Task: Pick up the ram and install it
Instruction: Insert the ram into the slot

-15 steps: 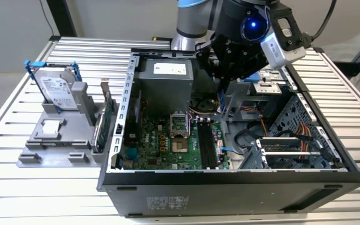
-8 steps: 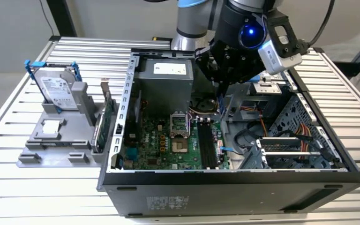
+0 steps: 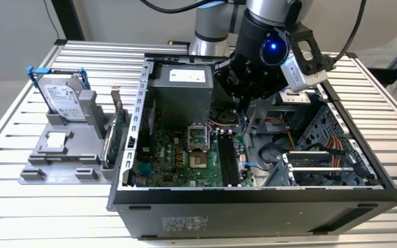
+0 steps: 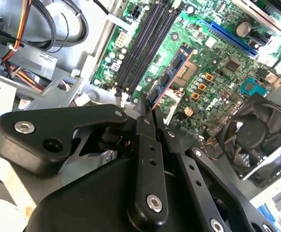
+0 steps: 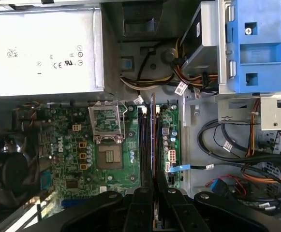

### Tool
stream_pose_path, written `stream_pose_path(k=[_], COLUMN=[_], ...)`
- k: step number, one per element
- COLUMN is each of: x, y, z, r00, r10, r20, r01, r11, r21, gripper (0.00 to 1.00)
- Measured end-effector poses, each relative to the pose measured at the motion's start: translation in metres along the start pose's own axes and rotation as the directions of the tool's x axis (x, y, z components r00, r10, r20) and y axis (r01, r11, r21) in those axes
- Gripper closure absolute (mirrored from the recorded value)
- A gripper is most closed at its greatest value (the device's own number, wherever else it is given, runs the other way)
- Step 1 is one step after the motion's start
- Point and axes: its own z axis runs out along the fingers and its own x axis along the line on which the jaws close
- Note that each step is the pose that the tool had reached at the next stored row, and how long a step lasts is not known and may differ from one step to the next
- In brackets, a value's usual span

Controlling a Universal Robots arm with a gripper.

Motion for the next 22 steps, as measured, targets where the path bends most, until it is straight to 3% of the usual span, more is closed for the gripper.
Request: stream_pose_path(k=[22], x=[-0.0017], y=[-0.0015], z=[0.0367], r00=[0.9999], r10=[0.014], r20=[0.0011], r01=[-0.014], r11=[0.9999], r21=[0.0006], gripper=[1.00])
